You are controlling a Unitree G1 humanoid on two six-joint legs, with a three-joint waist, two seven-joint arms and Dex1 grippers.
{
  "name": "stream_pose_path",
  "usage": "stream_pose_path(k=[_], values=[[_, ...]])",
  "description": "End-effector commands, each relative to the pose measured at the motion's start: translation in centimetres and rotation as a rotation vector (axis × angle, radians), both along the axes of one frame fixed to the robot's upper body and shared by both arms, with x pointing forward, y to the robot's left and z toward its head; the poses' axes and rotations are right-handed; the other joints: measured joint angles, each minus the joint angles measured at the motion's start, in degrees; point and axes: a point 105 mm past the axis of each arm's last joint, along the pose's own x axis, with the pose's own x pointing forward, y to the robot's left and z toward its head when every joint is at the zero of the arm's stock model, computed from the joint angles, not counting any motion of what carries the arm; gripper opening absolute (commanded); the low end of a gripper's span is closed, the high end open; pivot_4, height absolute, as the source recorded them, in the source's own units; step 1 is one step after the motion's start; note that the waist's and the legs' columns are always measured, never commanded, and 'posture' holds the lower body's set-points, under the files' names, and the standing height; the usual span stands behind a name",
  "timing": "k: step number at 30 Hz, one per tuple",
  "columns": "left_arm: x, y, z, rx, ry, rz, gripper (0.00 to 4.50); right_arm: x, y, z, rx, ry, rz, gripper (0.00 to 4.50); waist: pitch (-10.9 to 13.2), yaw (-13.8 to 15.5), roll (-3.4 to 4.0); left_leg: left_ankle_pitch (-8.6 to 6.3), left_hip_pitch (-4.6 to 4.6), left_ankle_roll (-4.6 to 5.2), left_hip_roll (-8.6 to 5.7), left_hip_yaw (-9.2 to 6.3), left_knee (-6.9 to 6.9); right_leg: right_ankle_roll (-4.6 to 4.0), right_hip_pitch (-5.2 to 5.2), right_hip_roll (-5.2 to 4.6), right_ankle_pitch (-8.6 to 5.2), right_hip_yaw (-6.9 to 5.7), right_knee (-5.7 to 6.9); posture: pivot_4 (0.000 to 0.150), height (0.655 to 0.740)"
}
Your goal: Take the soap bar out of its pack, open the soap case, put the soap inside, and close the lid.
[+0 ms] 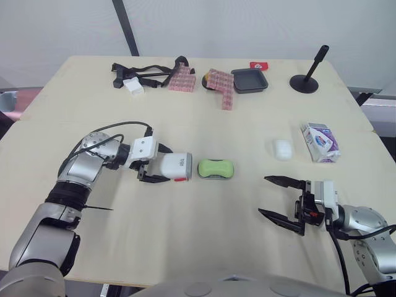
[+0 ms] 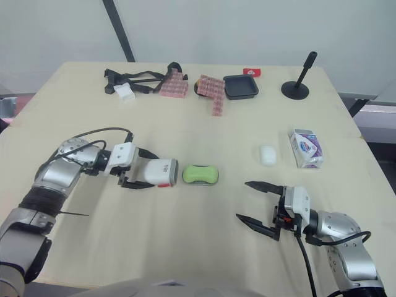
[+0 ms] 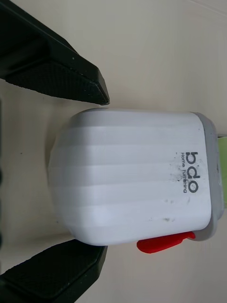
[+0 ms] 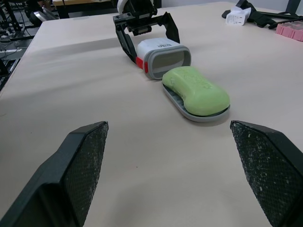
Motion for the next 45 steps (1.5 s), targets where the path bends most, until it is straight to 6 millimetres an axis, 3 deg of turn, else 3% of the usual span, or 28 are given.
stream_pose_path(k=[1,27,28,30,42,45], values=[[0.3,0.01,0.71,-0.007,-0.038,-0.005,4.5,-0.03,-0.01,0.56,-0.008,-0.03,0.007,4.43,0.0,0.0,0.0,0.0,0.0,0.0,0.0,0.0,0.0,0.0,0.0,0.0,0.0,0.0,0.0,0.15,0.7374],[0.61,-0.88,0.45,-0.034,-0.034,-0.015,4.5,-0.05,-0.44,0.36,-0.024,-0.018,0.003,4.43,0.0,0.0,0.0,0.02,-0.06,0.06,0.0,0.0,0.01,-0.01,0.0,-0.05,0.0,-0.08,-0.01,0.15,0.7374],[0.6,-0.91,0.42,-0.034,-0.035,-0.017,4.09,-0.06,-0.48,0.35,-0.026,-0.017,0.003,4.5,0.0,0.0,0.0,0.02,-0.06,0.06,0.0,0.0,0.01,0.0,0.0,-0.05,0.0,-0.08,-0.01,0.15,0.7374],[0.64,-0.95,0.42,-0.036,-0.042,-0.016,3.69,-0.07,-0.54,0.33,-0.028,-0.016,0.003,4.5,0.0,0.0,0.0,0.02,-0.07,0.06,0.0,0.0,0.01,-0.01,0.0,-0.06,0.0,-0.09,-0.01,0.15,0.7374],[0.68,-0.46,0.56,-0.036,-0.069,-0.009,3.69,-0.27,-0.46,0.03,-0.088,0.011,0.034,4.5,0.0,0.0,0.0,0.03,-0.08,0.09,0.0,0.0,0.02,-0.01,0.0,-0.07,0.0,-0.11,-0.02,0.15,0.7374],[0.41,-0.02,0.94,-0.044,-0.081,-0.012,3.69,-0.03,0.22,0.75,-0.132,0.039,0.07,4.5,0.0,-0.1,0.0,0.04,-0.08,0.09,0.0,0.0,0.02,0.0,0.0,-0.07,0.0,-0.11,-0.02,0.15,0.7374]])
